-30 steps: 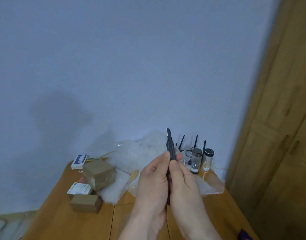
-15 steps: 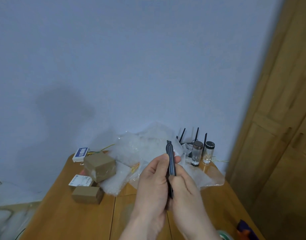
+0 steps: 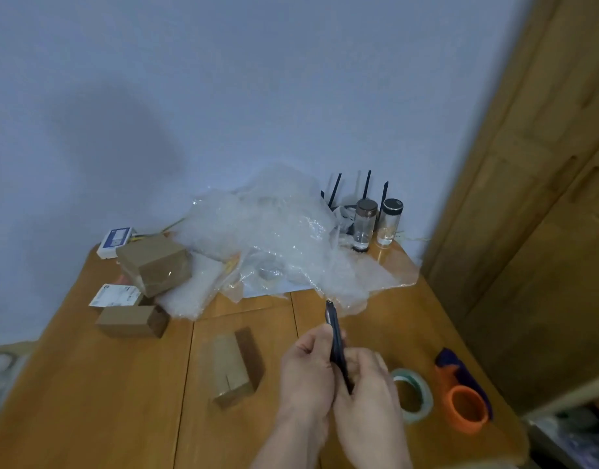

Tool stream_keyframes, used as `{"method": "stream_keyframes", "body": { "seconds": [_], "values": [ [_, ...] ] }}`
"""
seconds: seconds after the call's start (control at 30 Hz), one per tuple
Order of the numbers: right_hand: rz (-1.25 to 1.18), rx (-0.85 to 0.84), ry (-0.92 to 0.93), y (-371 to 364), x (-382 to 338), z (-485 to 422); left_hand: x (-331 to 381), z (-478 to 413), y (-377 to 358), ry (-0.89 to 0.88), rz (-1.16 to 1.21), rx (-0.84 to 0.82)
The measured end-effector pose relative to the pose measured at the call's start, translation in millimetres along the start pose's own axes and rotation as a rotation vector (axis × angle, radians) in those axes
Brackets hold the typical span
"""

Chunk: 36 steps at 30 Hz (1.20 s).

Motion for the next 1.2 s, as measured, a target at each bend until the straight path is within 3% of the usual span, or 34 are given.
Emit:
{"method": "stream_keyframes", "body": {
  "seconds": [0.17,0.33,0.6,1.0,1.2],
  "values": [
    [0.152,-0.041,-0.076,-23,77,-2,-59,-38,-5,0.088,-0.217,0.119],
    [0.357,-0.157,-0.206,-55,146,3,-115,-75,-2,0.173,-0.403,0.136],
    [0.482,-0.222,-0.155,-91,211,0,-183,-129,10,0.227,-0.687,0.083],
    [0.535,-0.212,-0.061,-113,235,1,-197,-150,15,0.214,-0.628,0.131],
    [0.438,-0.184,-0.125,-114,244,-2,-200,-150,16,0.226,-0.644,0.125]
  ]
}}
Point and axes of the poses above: each hand's wrist, its own z-axis away from the middle knuckle, its own y-axis out of the back of the hand, x = y × z, the point moved 1 cm from there along -z, towards the middle knuckle, and after that the axes turned 7 degrees about y, right-handed, at the moved point
